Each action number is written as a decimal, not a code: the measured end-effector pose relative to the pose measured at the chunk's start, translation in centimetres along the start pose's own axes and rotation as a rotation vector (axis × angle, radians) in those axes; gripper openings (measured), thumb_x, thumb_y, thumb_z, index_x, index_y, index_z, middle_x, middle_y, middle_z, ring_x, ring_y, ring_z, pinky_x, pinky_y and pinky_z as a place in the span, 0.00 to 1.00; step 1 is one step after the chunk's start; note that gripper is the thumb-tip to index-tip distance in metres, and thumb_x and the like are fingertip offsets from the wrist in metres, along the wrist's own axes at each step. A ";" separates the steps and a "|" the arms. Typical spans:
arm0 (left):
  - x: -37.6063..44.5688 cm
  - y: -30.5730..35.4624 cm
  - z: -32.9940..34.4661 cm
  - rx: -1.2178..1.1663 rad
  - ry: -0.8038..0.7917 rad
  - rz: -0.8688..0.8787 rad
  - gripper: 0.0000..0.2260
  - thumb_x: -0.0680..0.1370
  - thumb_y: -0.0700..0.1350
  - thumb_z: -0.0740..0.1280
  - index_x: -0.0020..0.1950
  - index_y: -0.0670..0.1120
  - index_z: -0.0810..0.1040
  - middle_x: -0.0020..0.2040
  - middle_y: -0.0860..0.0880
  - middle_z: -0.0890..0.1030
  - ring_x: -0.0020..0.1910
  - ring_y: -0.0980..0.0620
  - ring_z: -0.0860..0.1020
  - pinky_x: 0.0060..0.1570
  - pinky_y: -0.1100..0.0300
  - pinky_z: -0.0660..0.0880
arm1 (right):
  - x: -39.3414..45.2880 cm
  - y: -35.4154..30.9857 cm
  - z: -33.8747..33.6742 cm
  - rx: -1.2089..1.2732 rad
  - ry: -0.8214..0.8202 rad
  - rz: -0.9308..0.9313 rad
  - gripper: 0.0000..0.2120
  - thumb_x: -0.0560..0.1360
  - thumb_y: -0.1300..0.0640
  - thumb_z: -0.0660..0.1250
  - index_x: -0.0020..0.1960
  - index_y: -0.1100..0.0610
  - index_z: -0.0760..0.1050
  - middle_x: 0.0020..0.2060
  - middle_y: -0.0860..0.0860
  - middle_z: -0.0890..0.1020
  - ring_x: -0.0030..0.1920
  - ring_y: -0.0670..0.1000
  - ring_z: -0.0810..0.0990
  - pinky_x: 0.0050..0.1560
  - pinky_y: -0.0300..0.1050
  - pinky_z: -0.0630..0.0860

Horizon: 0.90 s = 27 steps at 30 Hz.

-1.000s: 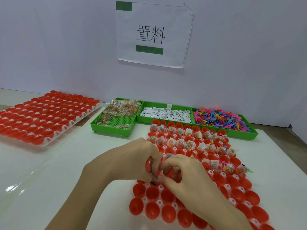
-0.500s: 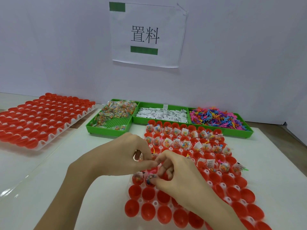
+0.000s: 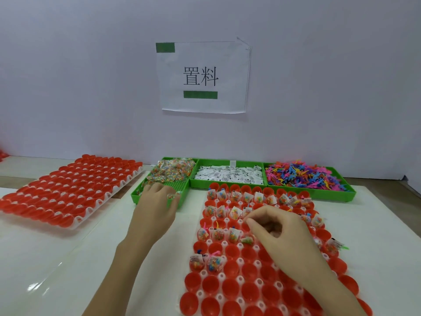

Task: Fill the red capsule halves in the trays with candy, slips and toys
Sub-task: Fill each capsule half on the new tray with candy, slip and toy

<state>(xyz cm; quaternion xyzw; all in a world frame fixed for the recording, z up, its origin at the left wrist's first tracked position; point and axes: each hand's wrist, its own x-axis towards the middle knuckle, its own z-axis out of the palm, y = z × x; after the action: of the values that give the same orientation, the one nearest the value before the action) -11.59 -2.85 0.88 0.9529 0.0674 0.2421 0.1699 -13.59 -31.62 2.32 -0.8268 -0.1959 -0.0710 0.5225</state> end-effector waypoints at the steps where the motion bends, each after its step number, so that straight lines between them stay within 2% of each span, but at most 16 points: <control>1: 0.0 -0.3 0.4 0.017 -0.025 -0.034 0.14 0.84 0.50 0.63 0.64 0.44 0.81 0.61 0.47 0.81 0.64 0.46 0.74 0.64 0.51 0.71 | 0.0 0.1 -0.2 0.014 0.007 0.001 0.06 0.77 0.55 0.73 0.44 0.44 0.83 0.38 0.42 0.84 0.39 0.45 0.82 0.42 0.37 0.79; 4: -0.1 -0.7 1.4 0.042 -0.119 -0.088 0.15 0.86 0.48 0.59 0.67 0.44 0.79 0.63 0.47 0.81 0.66 0.46 0.75 0.63 0.52 0.72 | 0.0 0.3 -0.5 0.059 0.041 0.003 0.04 0.77 0.53 0.73 0.44 0.45 0.83 0.37 0.43 0.85 0.39 0.45 0.83 0.42 0.36 0.79; 5: -0.1 -0.7 1.6 0.034 -0.122 -0.092 0.14 0.86 0.47 0.58 0.63 0.43 0.81 0.59 0.46 0.82 0.63 0.45 0.77 0.60 0.51 0.73 | -0.1 0.4 -0.6 0.066 0.053 0.002 0.04 0.77 0.53 0.73 0.44 0.45 0.83 0.37 0.43 0.85 0.39 0.45 0.83 0.42 0.36 0.80; 6: 0.1 -0.7 1.7 0.022 -0.112 -0.100 0.14 0.86 0.47 0.57 0.55 0.43 0.82 0.52 0.46 0.83 0.57 0.43 0.79 0.53 0.51 0.74 | -0.1 0.5 -0.7 0.068 0.060 0.003 0.04 0.77 0.53 0.72 0.44 0.45 0.83 0.37 0.43 0.85 0.39 0.45 0.83 0.43 0.36 0.80; 8: 1.0 -0.5 1.5 0.003 -0.070 -0.135 0.19 0.87 0.48 0.56 0.39 0.45 0.75 0.37 0.48 0.79 0.42 0.43 0.79 0.40 0.52 0.70 | -0.1 0.6 -0.6 0.062 0.066 0.007 0.05 0.78 0.52 0.72 0.44 0.45 0.83 0.37 0.43 0.85 0.39 0.45 0.83 0.43 0.37 0.80; 9: 1.6 -0.5 1.4 0.011 -0.052 -0.138 0.19 0.87 0.47 0.56 0.37 0.44 0.73 0.34 0.47 0.77 0.37 0.44 0.77 0.37 0.52 0.69 | 0.0 0.7 -0.6 0.058 0.067 0.009 0.05 0.78 0.52 0.71 0.44 0.45 0.83 0.37 0.43 0.85 0.40 0.44 0.83 0.43 0.36 0.80; 11: 3.7 -0.6 1.2 0.058 -0.060 -0.103 0.14 0.85 0.42 0.59 0.43 0.40 0.78 0.38 0.45 0.81 0.38 0.45 0.78 0.40 0.51 0.73 | 0.1 0.7 -0.7 0.060 0.075 0.015 0.05 0.78 0.52 0.71 0.44 0.45 0.83 0.37 0.42 0.85 0.40 0.44 0.83 0.42 0.34 0.79; 13: 5.8 -0.8 0.9 0.099 -0.151 -0.061 0.10 0.84 0.38 0.62 0.57 0.39 0.83 0.53 0.41 0.85 0.50 0.43 0.82 0.53 0.49 0.78 | 0.2 0.8 -0.8 0.062 0.086 0.019 0.05 0.78 0.52 0.71 0.44 0.46 0.83 0.37 0.43 0.85 0.39 0.44 0.83 0.42 0.34 0.78; 15: 7.5 -1.1 0.6 0.141 -0.287 0.012 0.14 0.82 0.36 0.65 0.67 0.41 0.80 0.65 0.44 0.82 0.62 0.44 0.80 0.65 0.49 0.76 | 0.3 0.8 -1.0 0.062 0.092 0.025 0.05 0.78 0.51 0.70 0.44 0.46 0.83 0.37 0.43 0.85 0.40 0.44 0.83 0.44 0.36 0.79; 16: 8.1 -1.2 0.6 0.171 -0.352 0.048 0.15 0.81 0.34 0.66 0.67 0.42 0.81 0.65 0.44 0.82 0.63 0.44 0.80 0.65 0.50 0.76 | 0.3 0.8 -1.1 0.066 0.095 0.028 0.05 0.78 0.51 0.70 0.44 0.46 0.83 0.37 0.43 0.85 0.40 0.44 0.83 0.45 0.37 0.80; 18: 8.6 -1.2 0.9 0.238 -0.429 0.112 0.14 0.78 0.30 0.65 0.57 0.42 0.85 0.56 0.44 0.86 0.55 0.46 0.83 0.56 0.51 0.80 | 0.3 0.8 -1.2 0.068 0.102 0.031 0.06 0.79 0.52 0.70 0.44 0.46 0.83 0.38 0.44 0.85 0.40 0.44 0.83 0.46 0.38 0.80; 20: 8.9 -1.3 1.3 0.261 -0.438 0.148 0.11 0.76 0.28 0.65 0.45 0.40 0.84 0.44 0.46 0.86 0.45 0.48 0.83 0.47 0.51 0.82 | 0.4 0.9 -1.3 0.061 0.105 0.037 0.06 0.79 0.52 0.70 0.45 0.47 0.83 0.38 0.44 0.85 0.41 0.44 0.83 0.46 0.38 0.80; 22: 9.1 -1.1 1.6 0.272 -0.402 0.166 0.11 0.75 0.27 0.66 0.39 0.41 0.83 0.39 0.48 0.85 0.40 0.51 0.83 0.43 0.53 0.82 | 0.4 1.0 -1.4 0.061 0.111 0.042 0.06 0.79 0.52 0.70 0.45 0.47 0.84 0.38 0.43 0.85 0.41 0.43 0.83 0.45 0.35 0.79; 24: 9.0 -1.1 1.7 0.257 -0.362 0.181 0.13 0.74 0.27 0.66 0.38 0.42 0.83 0.37 0.50 0.84 0.38 0.53 0.82 0.41 0.55 0.81 | 0.5 1.0 -1.5 0.065 0.114 0.045 0.06 0.79 0.52 0.70 0.44 0.47 0.84 0.38 0.44 0.85 0.41 0.43 0.83 0.44 0.34 0.79; 27: 8.6 -1.3 1.6 0.227 -0.328 0.183 0.12 0.74 0.28 0.68 0.46 0.43 0.87 0.42 0.48 0.86 0.41 0.51 0.83 0.43 0.55 0.81 | 0.4 1.0 -1.5 0.069 0.117 0.043 0.07 0.79 0.53 0.70 0.44 0.47 0.83 0.37 0.44 0.85 0.40 0.44 0.83 0.44 0.34 0.79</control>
<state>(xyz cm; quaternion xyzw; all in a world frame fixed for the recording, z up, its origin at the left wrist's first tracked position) -3.38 -0.26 2.89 0.9947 -0.0213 0.0888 0.0474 -12.66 -33.23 2.28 -0.8069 -0.1496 -0.1011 0.5624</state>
